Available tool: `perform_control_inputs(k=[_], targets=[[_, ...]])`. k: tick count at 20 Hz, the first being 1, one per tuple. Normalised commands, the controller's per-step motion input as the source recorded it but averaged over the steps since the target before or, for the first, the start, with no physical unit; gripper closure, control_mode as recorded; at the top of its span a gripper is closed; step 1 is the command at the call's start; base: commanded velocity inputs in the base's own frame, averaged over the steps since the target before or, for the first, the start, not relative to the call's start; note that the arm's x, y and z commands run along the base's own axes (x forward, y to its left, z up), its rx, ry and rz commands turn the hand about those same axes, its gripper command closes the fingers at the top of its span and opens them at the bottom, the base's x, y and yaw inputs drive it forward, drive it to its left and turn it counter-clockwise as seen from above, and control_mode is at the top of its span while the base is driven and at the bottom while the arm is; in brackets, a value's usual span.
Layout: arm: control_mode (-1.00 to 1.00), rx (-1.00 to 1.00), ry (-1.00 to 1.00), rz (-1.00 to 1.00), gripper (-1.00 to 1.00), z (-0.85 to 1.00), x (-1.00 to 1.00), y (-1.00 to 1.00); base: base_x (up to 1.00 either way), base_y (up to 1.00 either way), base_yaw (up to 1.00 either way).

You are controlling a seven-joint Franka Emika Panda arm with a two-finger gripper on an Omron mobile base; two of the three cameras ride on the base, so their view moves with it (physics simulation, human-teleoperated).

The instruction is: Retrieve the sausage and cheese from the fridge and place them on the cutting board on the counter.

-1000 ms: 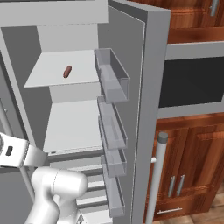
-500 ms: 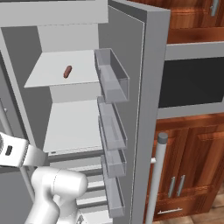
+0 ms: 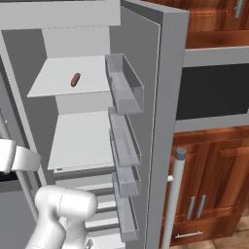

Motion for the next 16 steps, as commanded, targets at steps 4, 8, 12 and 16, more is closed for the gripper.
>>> perform_control_inputs(k=[4, 8, 12, 16], targets=[[-1.0, -0.11, 0.0, 0.0, -1.0, 0.48, 0.21, 0.04, 0.0, 0.0, 0.0], [-1.0, -0.02, 0.01, 0.01, -1.0, 0.22, 0.43, 0.02, 0.0, 0.0, 0.0], [-1.0, 0.0, 0.0, 0.11, -1.0, 0.02, 0.72, 0.0, 0.0, 0.0, 0.0], [-1.0, 0.0, -0.09, 0.09, -1.0, 0.0, 0.58, 0.02, 0.0, 0.0, 0.0]])
